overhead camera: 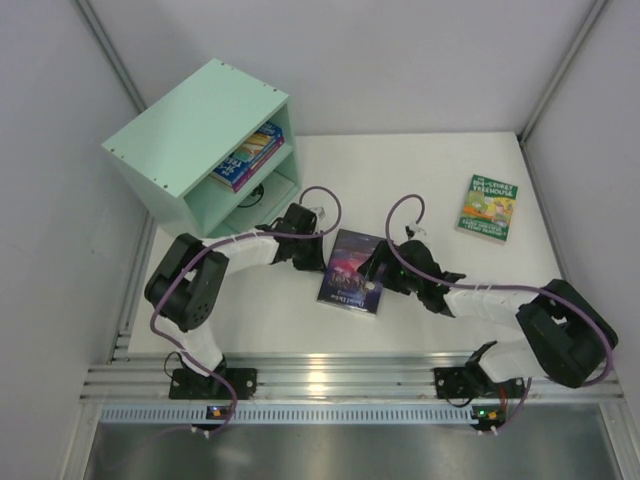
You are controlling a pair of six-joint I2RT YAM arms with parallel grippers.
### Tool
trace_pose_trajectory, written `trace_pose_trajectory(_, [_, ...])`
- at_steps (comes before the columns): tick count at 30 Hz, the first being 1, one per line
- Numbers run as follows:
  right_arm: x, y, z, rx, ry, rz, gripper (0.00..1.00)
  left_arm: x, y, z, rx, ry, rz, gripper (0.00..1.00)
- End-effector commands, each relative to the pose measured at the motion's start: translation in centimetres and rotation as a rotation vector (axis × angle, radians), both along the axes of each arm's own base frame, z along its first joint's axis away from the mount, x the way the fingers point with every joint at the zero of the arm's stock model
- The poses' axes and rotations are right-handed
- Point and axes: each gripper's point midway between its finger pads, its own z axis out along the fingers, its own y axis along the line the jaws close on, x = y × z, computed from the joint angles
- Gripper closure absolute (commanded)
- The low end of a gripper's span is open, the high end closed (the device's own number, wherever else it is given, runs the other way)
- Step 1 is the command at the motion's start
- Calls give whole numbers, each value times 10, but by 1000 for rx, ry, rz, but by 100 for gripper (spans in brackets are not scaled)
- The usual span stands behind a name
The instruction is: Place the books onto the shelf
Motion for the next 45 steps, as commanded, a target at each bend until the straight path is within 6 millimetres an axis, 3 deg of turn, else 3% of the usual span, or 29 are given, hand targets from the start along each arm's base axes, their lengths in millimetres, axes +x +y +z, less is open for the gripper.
trace_pose_trajectory(1, [-15, 62, 107, 373, -214, 290, 11, -29, 2, -39, 28, 109, -16, 98])
trace_pose_trajectory(4, [-33, 76, 156, 561, -316, 355, 11, -33, -3, -41, -4, 130, -29, 98])
trace_pose_trajectory(6, [-39, 77, 157, 570, -331, 357, 11, -34, -6, -41, -10, 134, -34, 99])
trace_pose_trajectory(12, [-28, 71, 151, 541, -349, 284, 10, -40, -10, -40, -37, 145, -34, 100])
trace_pose_trajectory(20, [-28, 69, 175, 653, -441, 270, 15, -48, -18, -40, -91, 185, -30, 100])
trace_pose_trajectory(29, [-32, 64, 189, 688, -454, 266, 20, -49, -25, -33, -139, 202, -13, 100])
trace_pose_trajectory(34, [-29, 64, 183, 674, -444, 251, 21, -45, -28, -28, -142, 192, -19, 100])
trace_pose_trajectory(39, [-26, 72, 165, 666, -370, 255, 25, -44, -28, -27, -136, 189, -16, 100])
trace_pose_trajectory(45, [-13, 66, 102, 455, -183, 162, 30, -40, -21, -23, -95, 168, -6, 100])
